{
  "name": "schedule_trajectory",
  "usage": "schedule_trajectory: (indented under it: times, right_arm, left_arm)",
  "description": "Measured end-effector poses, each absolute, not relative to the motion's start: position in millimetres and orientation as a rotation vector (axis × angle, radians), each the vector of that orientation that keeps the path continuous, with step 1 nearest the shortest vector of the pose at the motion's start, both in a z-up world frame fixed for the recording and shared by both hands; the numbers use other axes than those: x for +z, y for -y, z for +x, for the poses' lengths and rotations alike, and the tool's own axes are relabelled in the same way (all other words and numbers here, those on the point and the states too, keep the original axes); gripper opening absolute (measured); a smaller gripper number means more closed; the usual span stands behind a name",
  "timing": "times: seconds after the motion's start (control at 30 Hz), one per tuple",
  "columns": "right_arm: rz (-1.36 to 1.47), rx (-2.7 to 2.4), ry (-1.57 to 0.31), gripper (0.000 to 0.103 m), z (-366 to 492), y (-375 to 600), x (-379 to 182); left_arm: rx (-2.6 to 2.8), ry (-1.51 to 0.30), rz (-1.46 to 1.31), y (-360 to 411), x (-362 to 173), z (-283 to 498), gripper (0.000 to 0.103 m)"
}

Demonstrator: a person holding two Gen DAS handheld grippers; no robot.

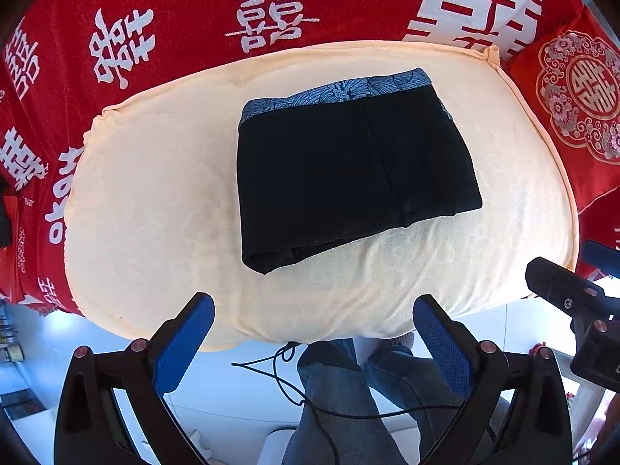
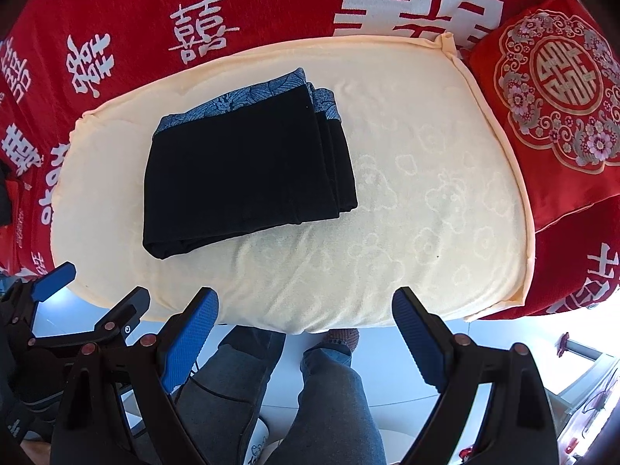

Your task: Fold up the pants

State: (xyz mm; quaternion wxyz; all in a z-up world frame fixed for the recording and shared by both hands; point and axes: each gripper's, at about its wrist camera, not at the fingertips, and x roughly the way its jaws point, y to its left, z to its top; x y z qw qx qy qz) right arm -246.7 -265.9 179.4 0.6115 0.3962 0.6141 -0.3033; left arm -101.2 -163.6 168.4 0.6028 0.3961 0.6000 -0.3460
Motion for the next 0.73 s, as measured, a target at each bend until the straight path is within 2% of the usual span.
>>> schedule_trajectory:
  times: [0.73]
  right_arm:
    - [0.87,-0.672,-1.386,0.093,-232,267,191]
  left_arm:
    - [-0.82,-1.367,0.798,162,185,-86,0.103]
